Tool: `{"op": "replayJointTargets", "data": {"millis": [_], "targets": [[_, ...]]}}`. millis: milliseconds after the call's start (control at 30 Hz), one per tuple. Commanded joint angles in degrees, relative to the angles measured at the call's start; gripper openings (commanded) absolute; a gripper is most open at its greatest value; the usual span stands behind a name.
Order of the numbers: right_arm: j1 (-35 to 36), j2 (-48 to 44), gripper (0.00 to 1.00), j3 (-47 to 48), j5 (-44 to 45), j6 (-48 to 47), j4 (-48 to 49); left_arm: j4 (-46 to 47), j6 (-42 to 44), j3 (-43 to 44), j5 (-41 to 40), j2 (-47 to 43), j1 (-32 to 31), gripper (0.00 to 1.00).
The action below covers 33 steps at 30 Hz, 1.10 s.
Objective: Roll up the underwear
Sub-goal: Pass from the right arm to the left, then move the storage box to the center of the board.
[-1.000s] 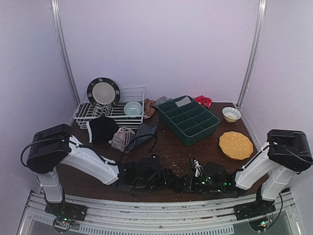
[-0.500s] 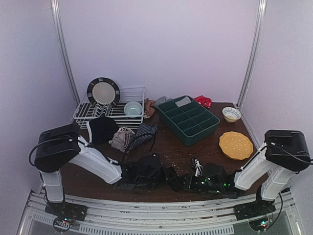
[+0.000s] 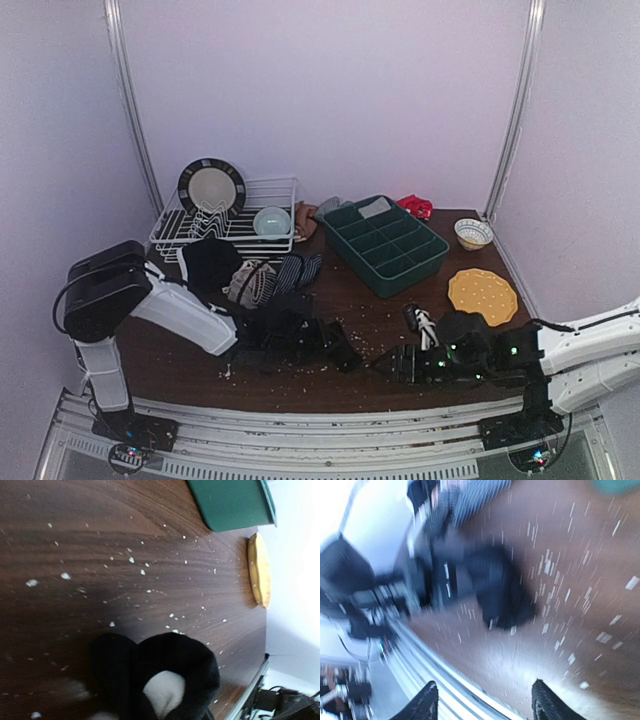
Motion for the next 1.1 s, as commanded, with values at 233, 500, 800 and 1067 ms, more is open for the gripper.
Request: {"op": "replayJointTargets", "data": {"millis": [233,500,800,1067], "targets": [[-20.5,-0.5,0.85,14.2,13.6,-3.0,-22.7,-31.6,29.3,8.4,8.3,-12.6,2.9,0.0],[-33.2,15.1,0.87,22.4,11.6,-0.5,-16.4,-42.2,39.1,7.3,2.5,-27.6,2.9,0.0],[-37.6,32.8,0.81,35.8,6.2,-0.7,-17.8,-45.2,42.8,6.0,0.9,-33.9,2.9,0.0],[-38.7,37.8,0.43,37.5,1.9,-5.1,-21.8,-46.0,44.2,5.4,-1.1,-36.8,2.9,0.0]]}}
